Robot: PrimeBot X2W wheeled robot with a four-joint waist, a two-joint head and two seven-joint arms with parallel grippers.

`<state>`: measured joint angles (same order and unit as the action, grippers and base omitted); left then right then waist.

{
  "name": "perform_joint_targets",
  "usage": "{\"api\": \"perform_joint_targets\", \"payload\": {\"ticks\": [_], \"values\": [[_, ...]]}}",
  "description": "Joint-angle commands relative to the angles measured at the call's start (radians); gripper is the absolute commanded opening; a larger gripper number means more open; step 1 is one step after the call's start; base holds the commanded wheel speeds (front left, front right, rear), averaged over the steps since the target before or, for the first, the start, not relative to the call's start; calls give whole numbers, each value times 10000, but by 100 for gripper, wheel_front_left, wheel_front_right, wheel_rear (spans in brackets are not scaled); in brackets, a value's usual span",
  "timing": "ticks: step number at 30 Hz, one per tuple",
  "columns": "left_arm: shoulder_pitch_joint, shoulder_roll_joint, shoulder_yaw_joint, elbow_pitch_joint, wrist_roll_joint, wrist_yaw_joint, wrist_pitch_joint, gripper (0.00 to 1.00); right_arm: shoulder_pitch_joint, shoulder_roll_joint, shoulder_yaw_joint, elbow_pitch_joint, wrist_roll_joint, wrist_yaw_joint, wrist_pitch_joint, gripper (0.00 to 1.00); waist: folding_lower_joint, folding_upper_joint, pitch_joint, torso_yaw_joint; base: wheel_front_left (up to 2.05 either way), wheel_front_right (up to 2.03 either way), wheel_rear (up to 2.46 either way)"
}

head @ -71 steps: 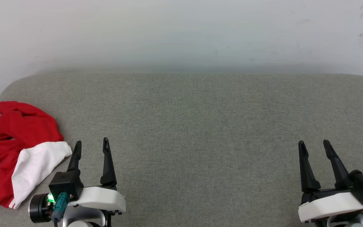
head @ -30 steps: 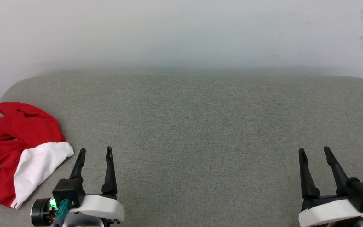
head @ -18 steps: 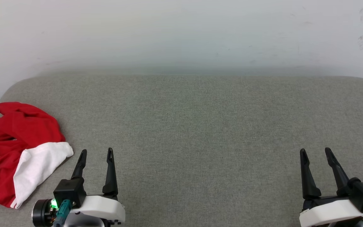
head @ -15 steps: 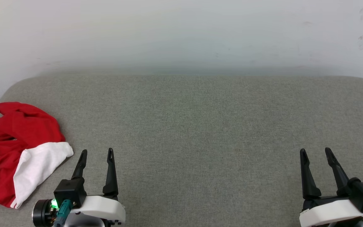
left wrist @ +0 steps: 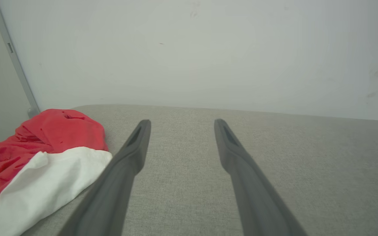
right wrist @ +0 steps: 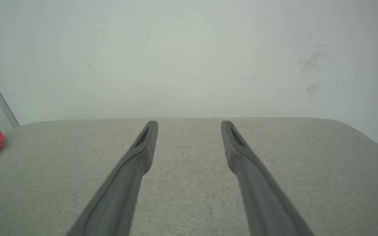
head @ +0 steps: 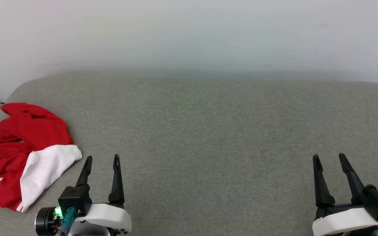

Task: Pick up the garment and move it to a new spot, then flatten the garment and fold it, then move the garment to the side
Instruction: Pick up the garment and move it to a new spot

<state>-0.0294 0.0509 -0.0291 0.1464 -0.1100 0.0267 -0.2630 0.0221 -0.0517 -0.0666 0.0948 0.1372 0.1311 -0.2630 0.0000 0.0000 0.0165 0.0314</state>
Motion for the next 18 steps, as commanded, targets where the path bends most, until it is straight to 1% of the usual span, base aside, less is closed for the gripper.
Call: {"api": "perform_joint_targets", "payload": {"ticks": [1, 11, 18], "values": [[-109, -9, -16, 9, 10, 10, -28, 100, 90, 27, -19, -36, -17, -7, -28, 100, 0, 0, 2, 57, 0, 0, 0], [-158, -9, 49, -17, 72, 72, -28, 100, 102, 26, 0, -46, -52, -7, -28, 100, 0, 0, 24, 785, 0, 0, 0], [-151, -9, 70, -37, 135, 85, -28, 100, 132, 24, 10, -62, -35, -7, -26, 100, 0, 0, 71, 1495, 0, 0, 0]]}}
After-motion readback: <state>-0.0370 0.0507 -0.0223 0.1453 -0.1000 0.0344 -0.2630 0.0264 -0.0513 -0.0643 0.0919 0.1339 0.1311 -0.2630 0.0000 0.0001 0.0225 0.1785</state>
